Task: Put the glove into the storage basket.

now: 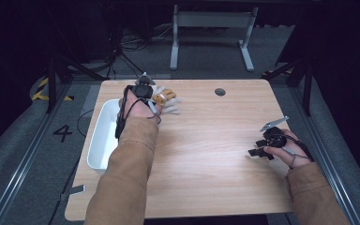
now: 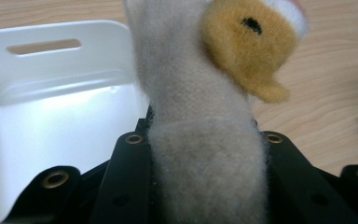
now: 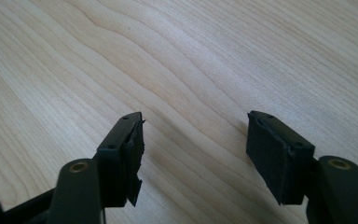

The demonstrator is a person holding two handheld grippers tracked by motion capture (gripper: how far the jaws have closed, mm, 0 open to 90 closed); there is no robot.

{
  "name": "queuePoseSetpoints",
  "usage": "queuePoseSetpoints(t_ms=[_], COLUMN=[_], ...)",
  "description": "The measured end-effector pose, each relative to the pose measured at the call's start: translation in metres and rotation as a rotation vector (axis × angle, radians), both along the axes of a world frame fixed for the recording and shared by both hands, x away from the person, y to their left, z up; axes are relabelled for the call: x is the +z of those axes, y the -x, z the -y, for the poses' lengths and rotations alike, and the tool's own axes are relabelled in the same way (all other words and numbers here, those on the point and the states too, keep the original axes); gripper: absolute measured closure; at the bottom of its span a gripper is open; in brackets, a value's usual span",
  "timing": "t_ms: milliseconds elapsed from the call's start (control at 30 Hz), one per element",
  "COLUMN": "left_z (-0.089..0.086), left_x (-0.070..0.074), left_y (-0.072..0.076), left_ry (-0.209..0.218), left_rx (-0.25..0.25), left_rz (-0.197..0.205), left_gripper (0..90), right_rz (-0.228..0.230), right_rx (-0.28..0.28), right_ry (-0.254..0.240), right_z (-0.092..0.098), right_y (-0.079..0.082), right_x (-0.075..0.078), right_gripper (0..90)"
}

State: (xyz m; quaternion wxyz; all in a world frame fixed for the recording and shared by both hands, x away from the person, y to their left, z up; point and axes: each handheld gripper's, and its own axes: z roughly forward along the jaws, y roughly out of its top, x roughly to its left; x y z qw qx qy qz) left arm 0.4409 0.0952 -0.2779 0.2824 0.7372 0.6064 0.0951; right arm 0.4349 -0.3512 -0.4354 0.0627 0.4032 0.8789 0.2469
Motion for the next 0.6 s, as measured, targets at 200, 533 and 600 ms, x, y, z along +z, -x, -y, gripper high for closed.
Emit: queuePoseSetpoints(t_ms=[200,533,600], left_z=[-0.016,-0.038,-0.041], left_x=[-0.002,-0.014,-0.016], left_y=[0.000,0.005,0.006], left_ry=[0.021,0.036,0.040], left_rx=[0.043,0.113,0.113], left_rz=[-0.010,-0.018,-0.027], left_gripper=[69.4,69.2,69.1], right_rz=[0.011,0.062,0.085], right_rx=[-0.003,-0.022,-0.032], right_ry=[-0.006,-0.012,-0.032], right_z=[0.001,0.005,0.005], right_y=[0.000,-0.002,-0.003], right_x=[0.001,0.011,0.015], right_gripper=[36.4,37.5,37.5])
